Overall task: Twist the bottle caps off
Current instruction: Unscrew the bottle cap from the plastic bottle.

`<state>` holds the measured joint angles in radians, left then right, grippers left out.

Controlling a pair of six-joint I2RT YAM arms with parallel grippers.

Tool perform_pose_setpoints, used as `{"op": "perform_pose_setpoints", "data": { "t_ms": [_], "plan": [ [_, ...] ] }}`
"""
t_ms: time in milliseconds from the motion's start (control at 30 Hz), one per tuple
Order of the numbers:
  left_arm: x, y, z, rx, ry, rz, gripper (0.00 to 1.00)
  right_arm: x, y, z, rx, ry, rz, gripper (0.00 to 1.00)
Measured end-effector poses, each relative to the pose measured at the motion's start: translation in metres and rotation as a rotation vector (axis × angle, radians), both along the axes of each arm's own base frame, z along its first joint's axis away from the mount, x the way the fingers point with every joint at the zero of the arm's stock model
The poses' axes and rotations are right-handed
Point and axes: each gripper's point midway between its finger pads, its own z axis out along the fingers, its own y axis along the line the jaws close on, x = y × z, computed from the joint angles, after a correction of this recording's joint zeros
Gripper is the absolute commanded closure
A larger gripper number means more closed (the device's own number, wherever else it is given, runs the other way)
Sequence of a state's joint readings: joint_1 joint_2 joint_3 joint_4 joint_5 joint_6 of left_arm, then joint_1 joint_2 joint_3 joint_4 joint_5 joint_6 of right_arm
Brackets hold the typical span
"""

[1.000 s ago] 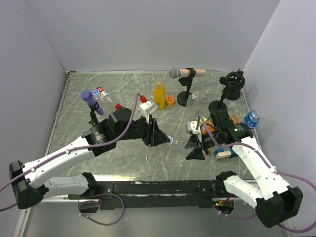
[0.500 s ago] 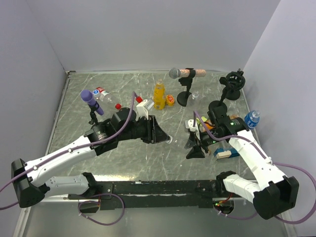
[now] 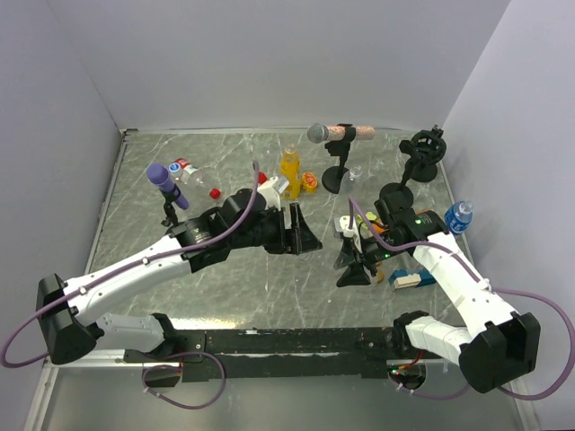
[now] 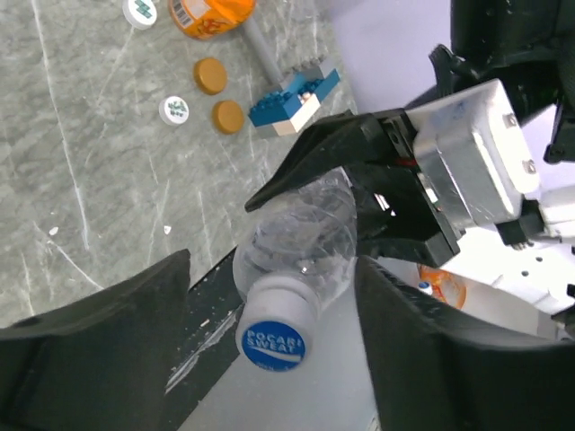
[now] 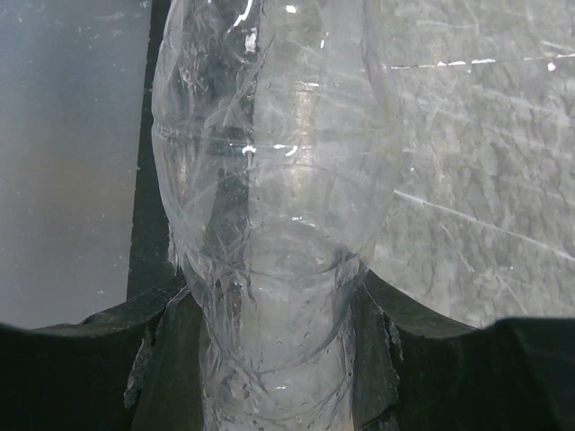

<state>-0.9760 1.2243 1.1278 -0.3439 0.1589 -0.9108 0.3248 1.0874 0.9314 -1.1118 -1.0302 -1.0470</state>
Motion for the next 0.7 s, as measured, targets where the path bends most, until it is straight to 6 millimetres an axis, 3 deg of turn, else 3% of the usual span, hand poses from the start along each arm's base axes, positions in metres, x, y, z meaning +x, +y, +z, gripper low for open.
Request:
{"op": "perform_pose_setpoints", "data": {
  "t_ms": [133, 267, 500, 700],
  "plan": [
    [0.005, 0.003, 0.002, 0.007, -0.037, 0.017, 0.08, 0.000, 0.001, 0.001, 0.012, -0.007, 0.007, 0.71],
    [0.003, 0.016, 0.020, -0.029, -0.143, 0.015, 0.02, 0.000, 0.002, 0.001, 0.016, -0.013, 0.013, 0.71],
    [-0.021, 0.051, 0.050, -0.132, -0.434, -0.071, 0.03, 0.000, 0.002, 0.001, 0.018, -0.019, 0.015, 0.71],
    [-0.044, 0.061, 0.022, -0.090, -0.698, -0.283, 0.03, -0.001, 0.003, 0.003, 0.031, -0.023, 0.022, 0.71]
  ]
}}
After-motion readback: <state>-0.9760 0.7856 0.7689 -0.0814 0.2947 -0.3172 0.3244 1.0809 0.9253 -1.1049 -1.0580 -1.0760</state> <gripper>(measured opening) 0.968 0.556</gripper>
